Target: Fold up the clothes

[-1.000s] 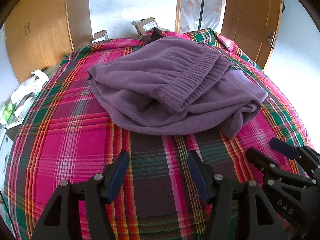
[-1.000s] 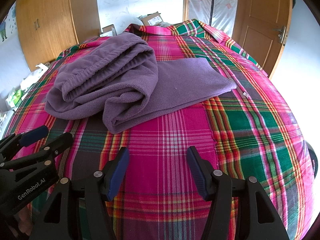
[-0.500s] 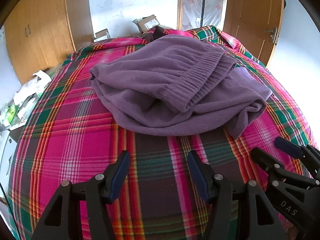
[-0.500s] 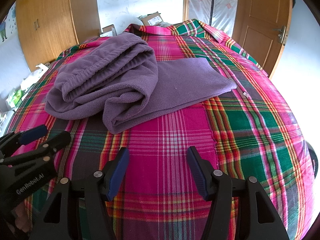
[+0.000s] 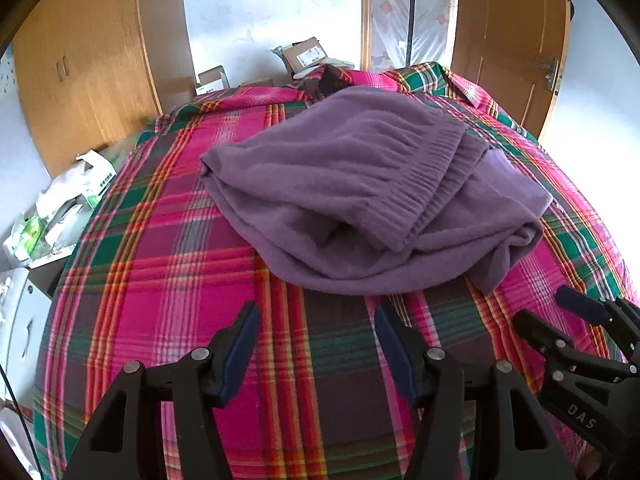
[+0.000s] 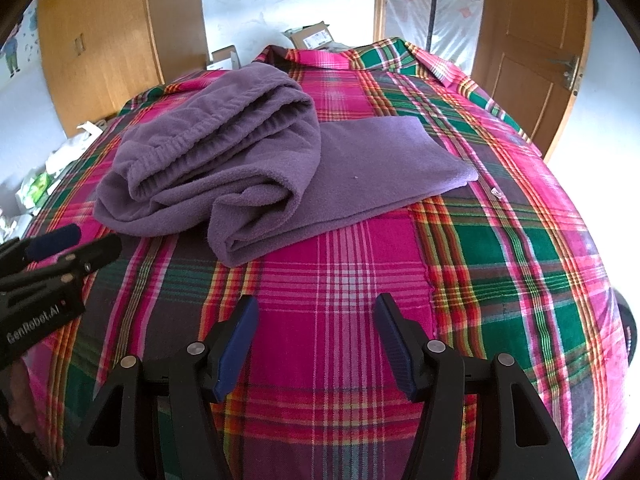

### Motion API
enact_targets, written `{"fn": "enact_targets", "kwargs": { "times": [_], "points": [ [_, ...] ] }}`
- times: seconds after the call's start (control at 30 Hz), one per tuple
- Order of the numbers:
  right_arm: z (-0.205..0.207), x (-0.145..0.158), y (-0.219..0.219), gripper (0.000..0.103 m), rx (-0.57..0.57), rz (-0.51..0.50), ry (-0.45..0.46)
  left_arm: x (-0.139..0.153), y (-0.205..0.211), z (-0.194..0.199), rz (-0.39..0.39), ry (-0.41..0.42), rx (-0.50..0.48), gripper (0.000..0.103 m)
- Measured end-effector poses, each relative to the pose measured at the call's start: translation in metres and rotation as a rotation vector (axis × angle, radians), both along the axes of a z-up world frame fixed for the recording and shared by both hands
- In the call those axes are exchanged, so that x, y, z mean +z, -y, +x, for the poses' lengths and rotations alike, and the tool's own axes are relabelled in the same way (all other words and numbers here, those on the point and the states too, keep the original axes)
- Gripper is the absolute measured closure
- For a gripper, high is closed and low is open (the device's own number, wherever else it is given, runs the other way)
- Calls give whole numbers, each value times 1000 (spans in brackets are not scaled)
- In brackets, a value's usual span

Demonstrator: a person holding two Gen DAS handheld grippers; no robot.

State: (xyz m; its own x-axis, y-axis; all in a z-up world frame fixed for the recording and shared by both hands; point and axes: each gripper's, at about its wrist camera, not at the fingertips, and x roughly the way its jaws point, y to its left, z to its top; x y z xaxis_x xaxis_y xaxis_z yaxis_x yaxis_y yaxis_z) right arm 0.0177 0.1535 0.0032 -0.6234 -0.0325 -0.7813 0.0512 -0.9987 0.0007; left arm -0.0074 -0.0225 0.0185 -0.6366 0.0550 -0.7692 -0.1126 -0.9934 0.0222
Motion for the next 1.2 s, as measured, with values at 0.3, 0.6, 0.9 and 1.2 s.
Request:
{"fn": "enact_targets", "kwargs": {
  "times": [0.3,0.6,0.9,1.2],
  "points": [
    [2,12,-2,40,40,-28,-39,8,2,-6,-17,-16,-4,43],
    [-1,28,-3,40,71,-28,-97,17,5,-14,-26,-29,-29,43],
    [-10,46,-4,40,102,-44,-152,29,2,-22,-43,-57,-51,43],
    [-35,51,-11,40,91,-25,-176,37,-12,-35,-74,-68,-158,43]
  ]
}}
